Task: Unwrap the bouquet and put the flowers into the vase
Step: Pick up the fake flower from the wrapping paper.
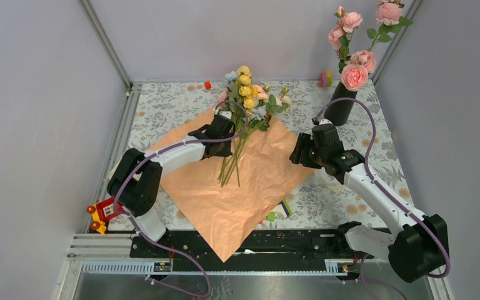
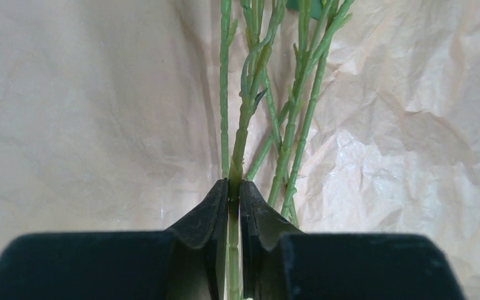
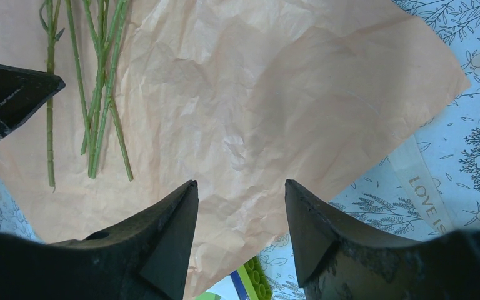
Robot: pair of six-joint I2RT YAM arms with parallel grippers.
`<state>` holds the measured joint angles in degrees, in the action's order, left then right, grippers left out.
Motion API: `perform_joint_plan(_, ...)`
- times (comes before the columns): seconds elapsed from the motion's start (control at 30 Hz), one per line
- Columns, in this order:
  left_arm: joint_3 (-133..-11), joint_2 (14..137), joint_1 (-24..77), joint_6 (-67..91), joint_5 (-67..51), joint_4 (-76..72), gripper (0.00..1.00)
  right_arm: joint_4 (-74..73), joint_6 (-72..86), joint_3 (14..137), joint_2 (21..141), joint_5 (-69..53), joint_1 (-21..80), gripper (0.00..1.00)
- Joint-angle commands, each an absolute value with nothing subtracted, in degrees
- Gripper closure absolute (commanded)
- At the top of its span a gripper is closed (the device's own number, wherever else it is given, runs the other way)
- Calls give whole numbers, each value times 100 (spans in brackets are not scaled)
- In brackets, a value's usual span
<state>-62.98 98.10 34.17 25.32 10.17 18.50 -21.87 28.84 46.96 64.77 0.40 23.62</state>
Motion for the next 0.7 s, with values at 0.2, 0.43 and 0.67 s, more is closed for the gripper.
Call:
perform_joint_plan(0.2, -6178, 8624, 3395, 2981, 996, 1474, 100, -1990, 2987, 4761, 6270, 44, 2339, 41)
perform_joint_plan(0.43, -5641, 7658, 3107, 3687, 393, 850, 100, -1726, 3236, 4726, 6000, -350, 2338, 42)
perform_joint_plan(0.67, -4926, 6856, 2636, 4454, -667, 25, 100, -643, 4080, 4668, 6105, -959, 2375, 47)
